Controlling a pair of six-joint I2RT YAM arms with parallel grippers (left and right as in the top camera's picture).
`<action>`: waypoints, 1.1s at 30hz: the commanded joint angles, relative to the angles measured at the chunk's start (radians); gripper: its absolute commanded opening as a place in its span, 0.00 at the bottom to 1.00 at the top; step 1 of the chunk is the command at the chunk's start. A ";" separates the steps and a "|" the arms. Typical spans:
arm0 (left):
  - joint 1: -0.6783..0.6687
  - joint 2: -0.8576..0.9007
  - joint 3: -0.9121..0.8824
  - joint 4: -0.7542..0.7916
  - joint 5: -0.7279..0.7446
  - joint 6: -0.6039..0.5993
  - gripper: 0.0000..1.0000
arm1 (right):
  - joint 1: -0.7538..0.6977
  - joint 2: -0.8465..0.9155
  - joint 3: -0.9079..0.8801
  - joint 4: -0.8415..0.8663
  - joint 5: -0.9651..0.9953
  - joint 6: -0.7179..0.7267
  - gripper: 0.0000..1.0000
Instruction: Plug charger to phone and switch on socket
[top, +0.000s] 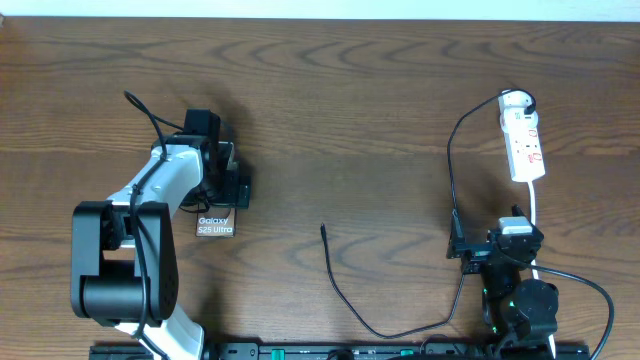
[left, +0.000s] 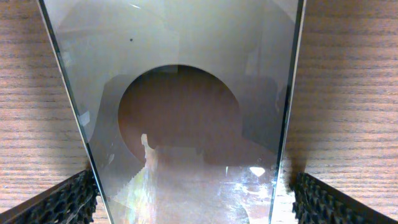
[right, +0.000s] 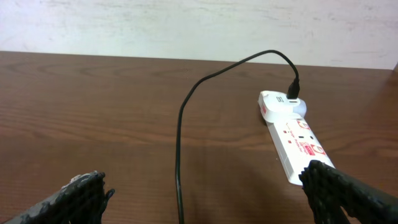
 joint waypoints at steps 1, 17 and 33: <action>-0.001 0.009 -0.016 -0.004 -0.012 0.010 0.97 | -0.003 -0.002 -0.002 -0.002 -0.002 -0.012 0.99; -0.001 0.009 -0.035 0.011 -0.012 0.010 0.97 | -0.003 -0.002 -0.002 -0.002 -0.002 -0.012 0.99; -0.001 0.009 -0.048 0.030 -0.012 0.010 0.96 | -0.003 -0.002 -0.003 -0.002 -0.002 -0.012 0.99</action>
